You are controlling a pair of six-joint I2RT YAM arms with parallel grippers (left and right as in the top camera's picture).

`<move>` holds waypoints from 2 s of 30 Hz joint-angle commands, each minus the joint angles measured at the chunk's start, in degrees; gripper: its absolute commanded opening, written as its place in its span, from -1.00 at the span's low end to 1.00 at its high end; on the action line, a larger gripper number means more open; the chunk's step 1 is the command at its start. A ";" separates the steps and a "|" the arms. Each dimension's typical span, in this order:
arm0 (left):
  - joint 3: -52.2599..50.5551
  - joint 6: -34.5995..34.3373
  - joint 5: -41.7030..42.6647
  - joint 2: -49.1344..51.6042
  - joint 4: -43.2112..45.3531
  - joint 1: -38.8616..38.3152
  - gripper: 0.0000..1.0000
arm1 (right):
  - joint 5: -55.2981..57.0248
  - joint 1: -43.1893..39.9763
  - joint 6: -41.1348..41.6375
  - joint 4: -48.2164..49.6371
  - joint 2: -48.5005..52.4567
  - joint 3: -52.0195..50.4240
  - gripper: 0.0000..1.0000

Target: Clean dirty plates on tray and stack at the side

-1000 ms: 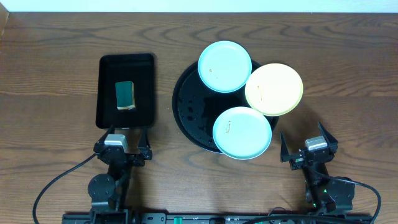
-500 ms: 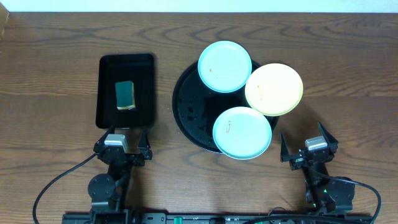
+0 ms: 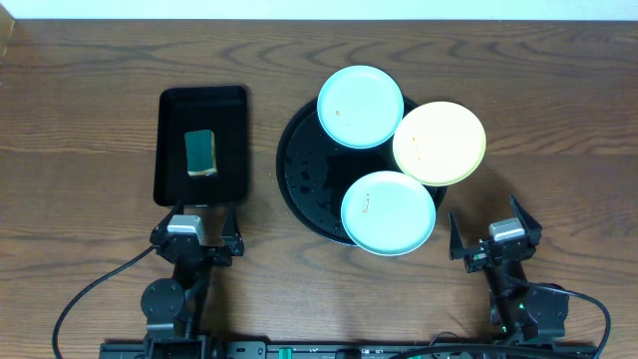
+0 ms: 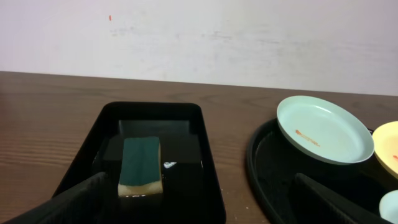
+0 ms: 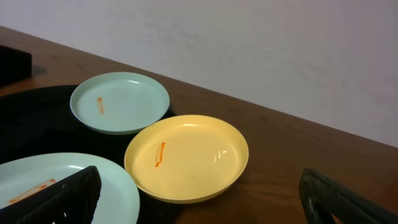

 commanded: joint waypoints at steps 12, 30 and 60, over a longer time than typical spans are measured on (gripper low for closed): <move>11.17 -6.01 1.40 0.94 -9.40 -0.20 0.82 | 0.11 0.74 0.63 -0.24 -0.35 -0.09 0.98; 93.26 -0.31 -1.86 65.92 -67.91 -0.20 0.82 | 0.11 0.74 0.63 -0.24 -0.35 -0.09 0.99; 94.95 -0.55 -7.19 115.95 -63.58 4.33 0.37 | 0.11 0.74 0.63 -0.22 -0.35 -0.09 0.98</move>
